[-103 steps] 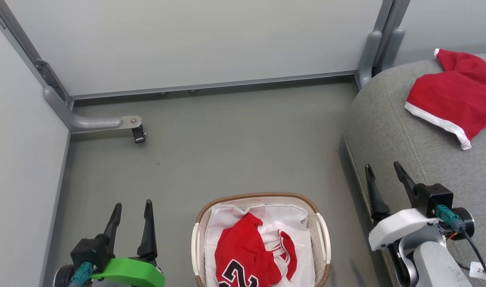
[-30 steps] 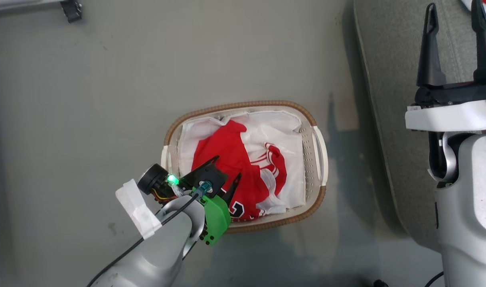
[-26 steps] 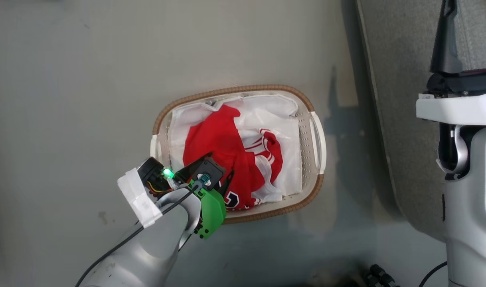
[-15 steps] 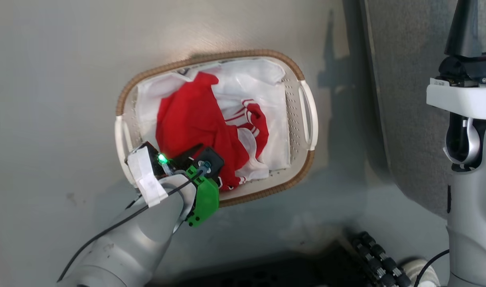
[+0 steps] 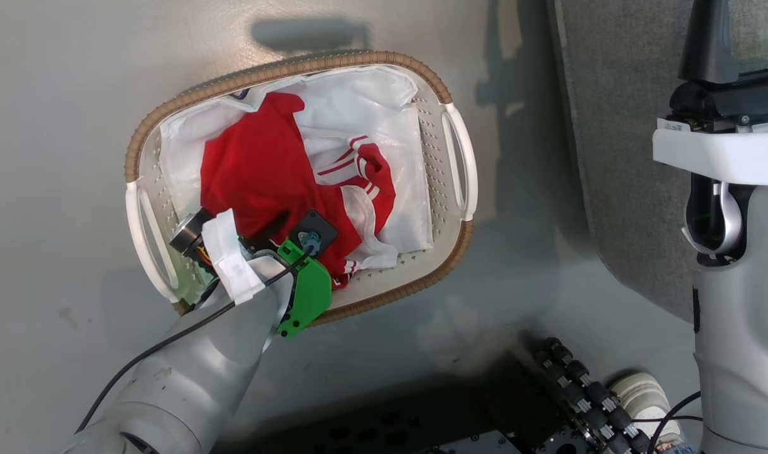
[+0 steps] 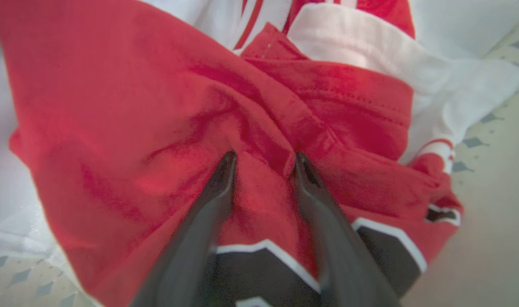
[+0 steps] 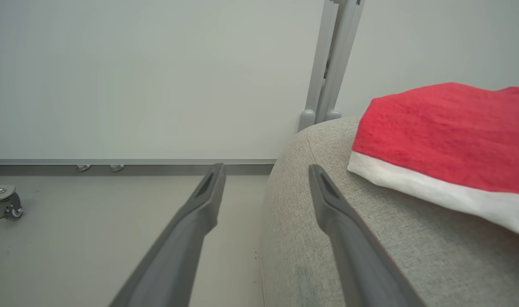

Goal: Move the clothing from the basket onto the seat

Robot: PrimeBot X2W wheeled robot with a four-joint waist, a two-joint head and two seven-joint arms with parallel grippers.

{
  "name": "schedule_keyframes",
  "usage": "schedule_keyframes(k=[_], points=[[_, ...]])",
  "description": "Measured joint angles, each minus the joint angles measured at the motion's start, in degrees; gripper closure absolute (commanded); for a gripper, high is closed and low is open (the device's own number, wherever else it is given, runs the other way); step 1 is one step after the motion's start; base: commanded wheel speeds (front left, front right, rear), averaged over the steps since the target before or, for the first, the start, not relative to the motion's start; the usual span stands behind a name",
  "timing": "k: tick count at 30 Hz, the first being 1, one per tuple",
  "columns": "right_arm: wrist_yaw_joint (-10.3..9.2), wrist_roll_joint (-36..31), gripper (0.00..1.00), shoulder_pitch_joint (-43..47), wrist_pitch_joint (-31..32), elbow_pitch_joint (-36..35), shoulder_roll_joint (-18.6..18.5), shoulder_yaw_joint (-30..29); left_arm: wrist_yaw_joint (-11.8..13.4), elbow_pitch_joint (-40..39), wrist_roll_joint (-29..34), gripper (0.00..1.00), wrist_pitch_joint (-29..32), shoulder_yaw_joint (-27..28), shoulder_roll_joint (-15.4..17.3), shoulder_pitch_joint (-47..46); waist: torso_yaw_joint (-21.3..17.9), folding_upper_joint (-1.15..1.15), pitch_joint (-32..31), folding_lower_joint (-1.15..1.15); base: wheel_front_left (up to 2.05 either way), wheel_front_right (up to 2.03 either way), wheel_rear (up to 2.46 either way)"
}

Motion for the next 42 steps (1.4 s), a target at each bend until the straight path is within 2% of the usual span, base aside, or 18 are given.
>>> schedule_keyframes(k=[7, 13, 24, 30, 36, 42], points=[[0.0, 0.4, 0.0, 0.0, 0.0, 1.6, 0.0, 0.2, -0.4, -1.3, -0.9, 1.0, -2.5, -1.3, 0.0, 0.2, 0.3, 0.0, -1.5, 0.0, 0.0, 0.0, 0.0], [0.0, 0.1, 0.0, 0.9, 0.0, 4.1, 0.0, 1.1, -1.8, -3.0, -2.2, 1.0, -6.7, -2.1, 0.0, 1.6, 1.1, 0.0, -4.7, -0.01, 0.0, 0.0, 0.0], [0.0, -2.6, 0.0, 8.5, 0.0, 12.2, 0.0, 3.0, -3.6, -7.6, -3.4, 1.0, -11.0, -2.6, 0.4, 4.2, 3.3, 0.0, -15.0, -0.01, 0.0, 0.0, 0.0], [0.0, -3.0, 0.0, 13.8, 0.0, 16.8, 0.1, 3.7, -4.4, -17.0, -2.9, 1.0, -11.1, -1.9, 3.0, 6.3, 4.8, 0.0, -22.8, -0.01, 0.0, 0.0, 0.0], [0.0, -1.9, 0.0, 18.6, 0.0, 19.7, 0.0, 5.5, -4.9, -26.2, -2.4, 1.0, -11.2, -0.3, 7.1, 7.8, 6.0, 0.0, -31.4, -0.02, 0.0, 0.0, 0.0], [0.0, -0.9, 0.0, 21.8, 0.0, 21.6, 0.0, 8.0, -4.9, -31.8, -3.0, 1.0, -11.0, 1.6, 9.8, 6.9, 6.9, 0.0, -39.2, -0.02, 0.0, 0.0, 0.0]])
